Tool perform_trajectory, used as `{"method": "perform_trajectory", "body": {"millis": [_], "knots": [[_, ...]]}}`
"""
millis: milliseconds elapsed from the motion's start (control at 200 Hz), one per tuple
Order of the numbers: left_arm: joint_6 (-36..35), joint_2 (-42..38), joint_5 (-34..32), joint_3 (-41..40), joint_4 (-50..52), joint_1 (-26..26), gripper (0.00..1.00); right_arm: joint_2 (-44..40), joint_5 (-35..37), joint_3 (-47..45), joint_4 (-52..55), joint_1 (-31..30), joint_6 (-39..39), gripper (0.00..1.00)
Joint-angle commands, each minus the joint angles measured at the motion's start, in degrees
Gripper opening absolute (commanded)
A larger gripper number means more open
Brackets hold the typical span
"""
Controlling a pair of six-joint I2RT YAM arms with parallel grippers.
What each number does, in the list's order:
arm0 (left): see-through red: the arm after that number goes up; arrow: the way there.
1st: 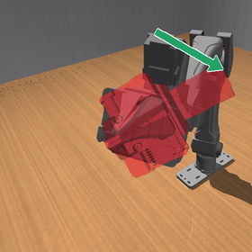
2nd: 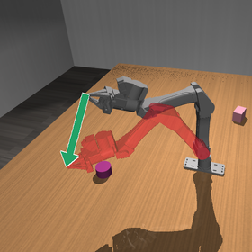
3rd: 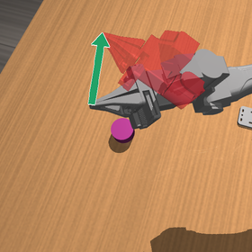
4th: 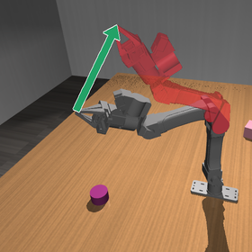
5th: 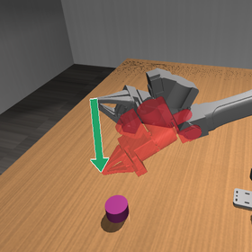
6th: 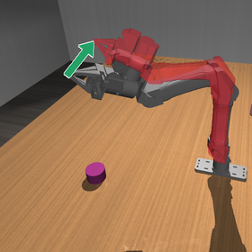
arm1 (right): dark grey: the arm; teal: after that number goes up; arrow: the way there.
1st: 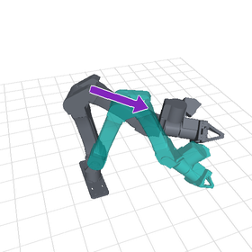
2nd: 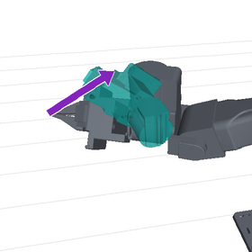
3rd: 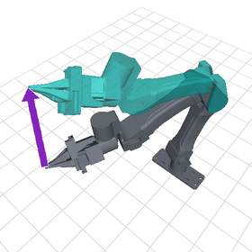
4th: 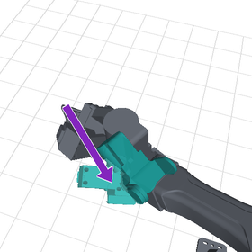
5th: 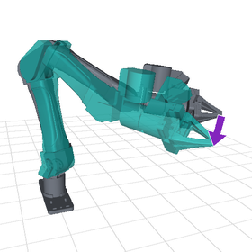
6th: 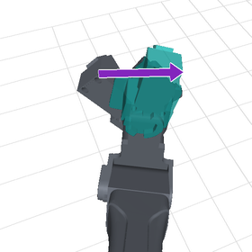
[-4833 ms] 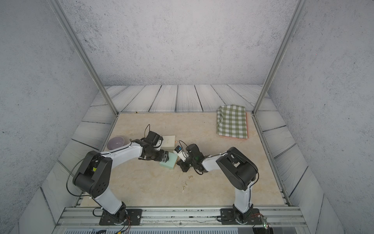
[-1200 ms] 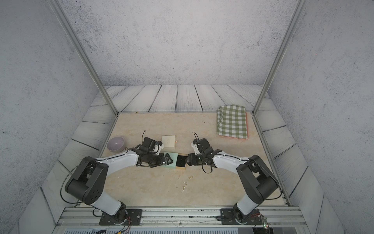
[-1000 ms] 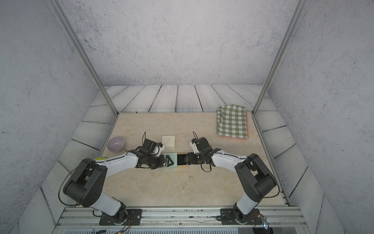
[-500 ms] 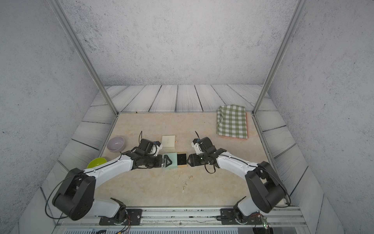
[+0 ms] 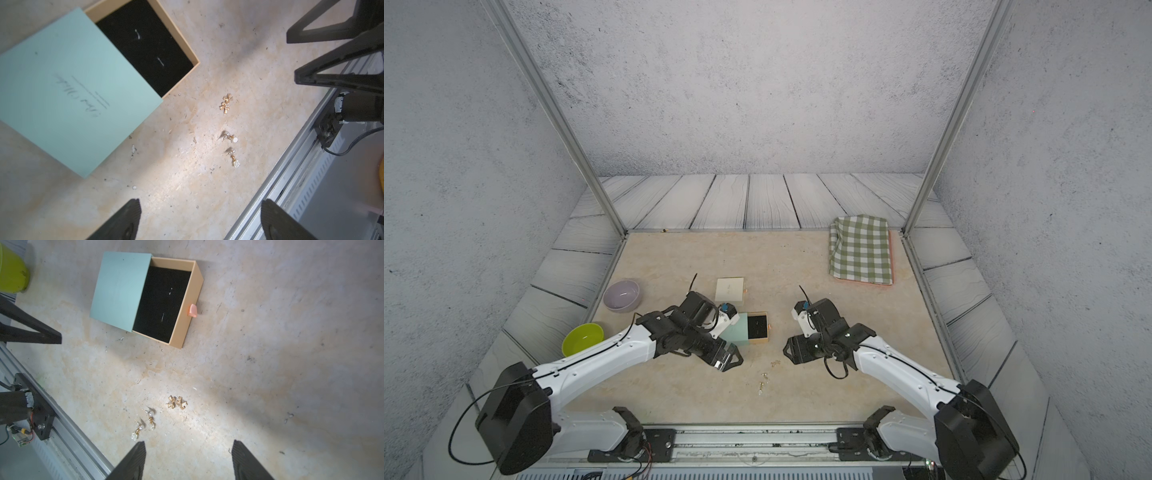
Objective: Place the earrings into the drawer-style jewelry box
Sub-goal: Pick up the earring from the center of the board.
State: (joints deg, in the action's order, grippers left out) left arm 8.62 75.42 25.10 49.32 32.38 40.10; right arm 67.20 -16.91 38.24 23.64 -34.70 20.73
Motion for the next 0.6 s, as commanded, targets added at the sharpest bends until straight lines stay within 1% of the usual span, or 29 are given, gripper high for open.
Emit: {"method": "perform_trajectory", "body": {"millis": [0, 85, 160, 210, 265, 355, 415, 510, 595], "knots": [[-6.84, 1.44, 0.95, 2.23, 4.87, 0.33, 0.94, 0.27, 2.50, 0.83, 2.42, 0.07, 0.82, 0.60], [-6.64, 1.83, 1.61, 2.03, 3.17, 0.38, 0.94, 2.58, 3.24, 1.42, 3.36, -0.05, 2.47, 0.50], [-5.70, 2.17, 2.23, 1.61, 1.48, 0.38, 0.94, 4.82, 2.80, 2.05, 3.64, -0.74, 3.21, 0.44], [-4.99, 2.51, 2.70, 1.61, 0.50, 0.39, 0.94, 5.86, 1.88, 1.98, 2.95, -1.40, 3.59, 0.41], [-4.29, 2.88, 3.78, 1.50, -0.38, 0.42, 0.94, 6.48, 0.71, 1.47, 1.60, -1.94, 3.70, 0.41], [-3.32, 3.71, 4.42, 2.01, -0.77, 1.55, 0.91, 6.81, 0.81, 0.98, 0.80, -1.95, 3.32, 0.41], [-2.35, 4.27, 3.45, 2.69, -1.29, 3.57, 0.89, 6.76, 1.32, 0.66, 0.63, -1.93, 2.71, 0.45], [-0.03, 5.16, -0.43, 3.78, -3.00, 7.77, 0.87, 6.09, 4.87, -0.03, 0.53, -1.86, 3.22, 0.57], [1.39, 6.30, -5.92, 4.80, -4.69, 11.60, 0.83, 4.44, 7.73, -1.19, -0.11, -1.74, 3.99, 0.60]]}}
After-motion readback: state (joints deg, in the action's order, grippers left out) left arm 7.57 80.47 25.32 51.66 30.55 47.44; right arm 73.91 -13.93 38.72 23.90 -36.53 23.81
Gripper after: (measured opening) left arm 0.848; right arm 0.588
